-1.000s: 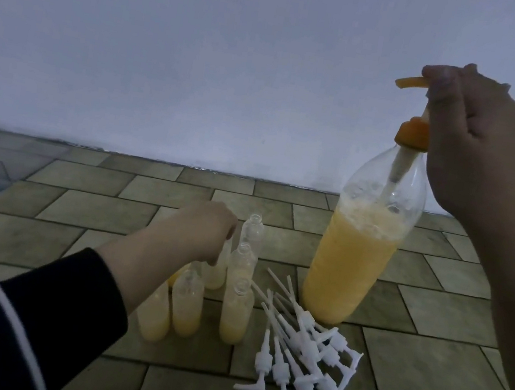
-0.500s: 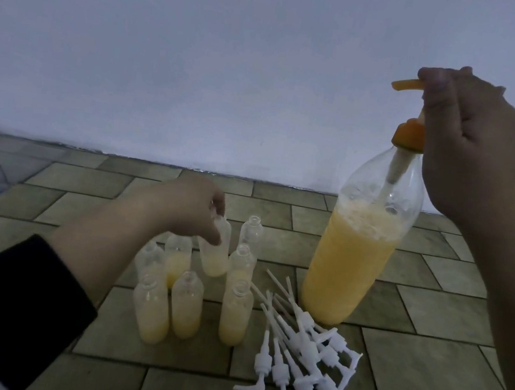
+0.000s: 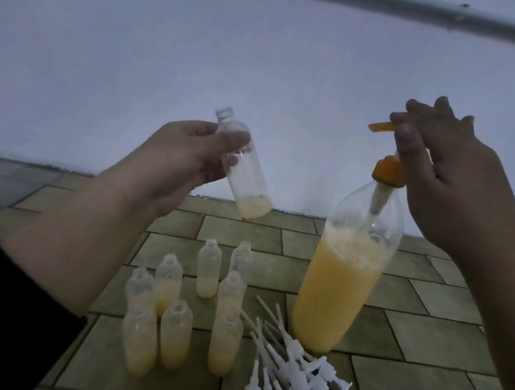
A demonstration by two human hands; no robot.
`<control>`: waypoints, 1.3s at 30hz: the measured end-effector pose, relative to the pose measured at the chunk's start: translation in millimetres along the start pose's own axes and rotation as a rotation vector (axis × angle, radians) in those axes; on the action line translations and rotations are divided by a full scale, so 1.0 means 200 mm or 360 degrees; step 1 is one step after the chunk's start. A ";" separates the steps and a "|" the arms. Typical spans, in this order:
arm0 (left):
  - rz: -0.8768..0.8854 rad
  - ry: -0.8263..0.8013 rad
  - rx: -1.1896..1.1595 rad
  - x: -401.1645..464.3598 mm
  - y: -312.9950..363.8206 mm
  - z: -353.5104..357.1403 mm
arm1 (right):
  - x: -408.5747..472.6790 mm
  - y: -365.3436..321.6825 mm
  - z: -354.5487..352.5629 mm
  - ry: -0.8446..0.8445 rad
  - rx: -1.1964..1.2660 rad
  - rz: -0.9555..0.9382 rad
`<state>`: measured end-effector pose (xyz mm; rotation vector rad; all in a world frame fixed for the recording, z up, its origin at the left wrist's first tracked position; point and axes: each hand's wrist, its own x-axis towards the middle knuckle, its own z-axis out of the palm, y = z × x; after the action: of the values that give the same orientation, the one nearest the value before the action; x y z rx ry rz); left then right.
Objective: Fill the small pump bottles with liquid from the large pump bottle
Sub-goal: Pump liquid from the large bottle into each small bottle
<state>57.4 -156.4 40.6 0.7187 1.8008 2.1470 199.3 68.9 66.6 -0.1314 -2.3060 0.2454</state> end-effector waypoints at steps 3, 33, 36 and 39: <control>-0.0025 0.0021 -0.0204 0.00 -0.02 0.12 | 0.00 0.02 0.00 0.0031 0.0048 -0.0051; 0.0542 -0.0413 0.1030 0.04 -0.01 0.44 | -0.05 -0.03 0.19 0.0419 0.0068 0.0065; 0.0513 -0.0428 0.1047 0.04 -0.03 0.45 | -0.07 -0.03 0.24 0.0484 0.0133 0.0098; 0.0464 -0.0435 0.1054 0.02 -0.05 0.44 | -0.09 -0.04 0.25 0.0463 0.0150 0.0120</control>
<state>98.1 -76.9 43.0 1.4155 2.3629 1.4563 175.2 51.0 22.9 -0.1936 -1.9994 0.3494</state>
